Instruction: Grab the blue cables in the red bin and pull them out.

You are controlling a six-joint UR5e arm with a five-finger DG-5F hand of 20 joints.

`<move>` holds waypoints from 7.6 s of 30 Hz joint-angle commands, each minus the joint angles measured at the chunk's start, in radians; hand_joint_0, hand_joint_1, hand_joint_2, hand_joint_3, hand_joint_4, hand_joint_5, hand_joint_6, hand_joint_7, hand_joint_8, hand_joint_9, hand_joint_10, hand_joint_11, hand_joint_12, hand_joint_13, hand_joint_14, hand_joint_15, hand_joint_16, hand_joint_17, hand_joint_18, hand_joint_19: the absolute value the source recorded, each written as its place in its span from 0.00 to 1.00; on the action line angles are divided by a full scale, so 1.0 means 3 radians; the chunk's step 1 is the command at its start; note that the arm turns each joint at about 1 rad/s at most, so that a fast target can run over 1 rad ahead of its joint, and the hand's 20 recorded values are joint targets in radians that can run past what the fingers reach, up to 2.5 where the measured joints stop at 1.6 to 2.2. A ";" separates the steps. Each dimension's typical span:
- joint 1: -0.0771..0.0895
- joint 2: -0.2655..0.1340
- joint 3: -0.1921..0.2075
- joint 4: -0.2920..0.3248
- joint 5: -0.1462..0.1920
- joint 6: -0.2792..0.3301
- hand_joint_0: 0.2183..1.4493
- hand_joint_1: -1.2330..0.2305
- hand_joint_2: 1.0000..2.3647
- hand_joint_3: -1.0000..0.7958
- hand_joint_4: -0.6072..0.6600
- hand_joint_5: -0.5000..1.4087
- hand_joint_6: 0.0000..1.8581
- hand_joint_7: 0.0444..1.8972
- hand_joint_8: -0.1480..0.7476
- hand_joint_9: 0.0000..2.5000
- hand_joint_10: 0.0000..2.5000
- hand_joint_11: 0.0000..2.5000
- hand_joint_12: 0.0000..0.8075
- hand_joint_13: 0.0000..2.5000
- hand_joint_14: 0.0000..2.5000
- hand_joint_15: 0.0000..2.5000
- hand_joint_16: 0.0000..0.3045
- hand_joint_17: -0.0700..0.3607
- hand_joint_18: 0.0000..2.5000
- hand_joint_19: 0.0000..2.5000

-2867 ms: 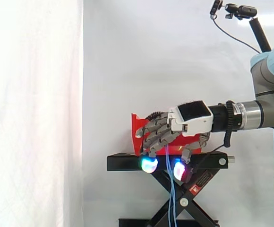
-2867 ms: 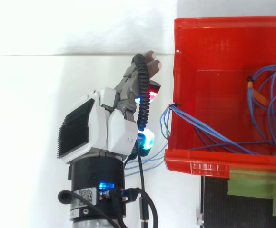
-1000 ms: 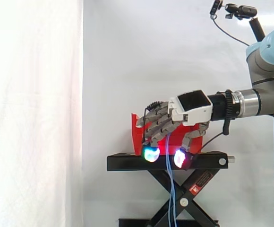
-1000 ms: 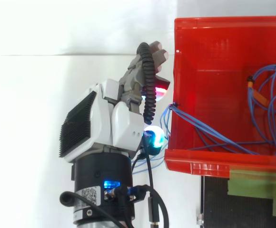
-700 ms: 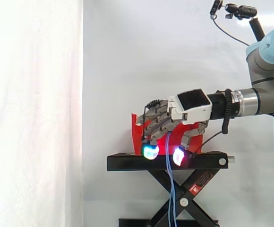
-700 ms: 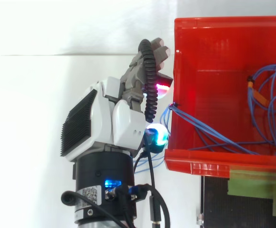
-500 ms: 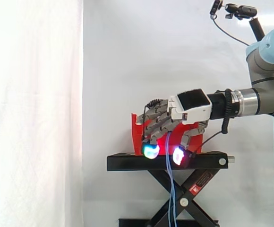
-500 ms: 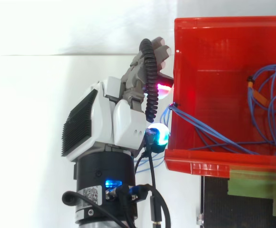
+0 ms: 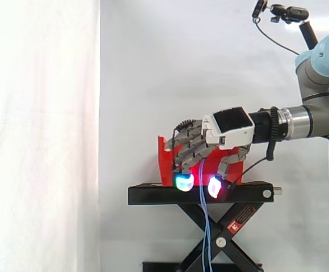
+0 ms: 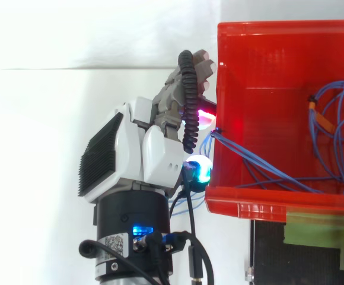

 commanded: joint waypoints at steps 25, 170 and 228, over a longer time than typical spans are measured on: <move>0.0015 0.0000 0.0053 -0.0041 -0.0020 -0.0216 0.47 0.11 0.00 0.00 0.64 0.74 0.01 0.41 0.46 0.32 0.01 0.15 0.45 0.20 0.00 0.10 0.17 0.44 0.20 0.17; 0.0031 0.0000 -0.0096 0.0215 -0.0123 -0.0415 0.48 0.15 0.00 0.00 0.61 0.71 0.01 0.40 0.46 0.35 0.01 0.19 0.44 0.22 0.01 0.12 0.17 0.44 0.21 0.19; -0.0005 -0.0005 -0.0162 0.0179 -0.0215 -0.0722 0.49 0.15 0.00 0.00 0.61 0.72 0.01 0.41 0.46 0.35 0.01 0.19 0.44 0.22 0.01 0.12 0.17 0.43 0.21 0.20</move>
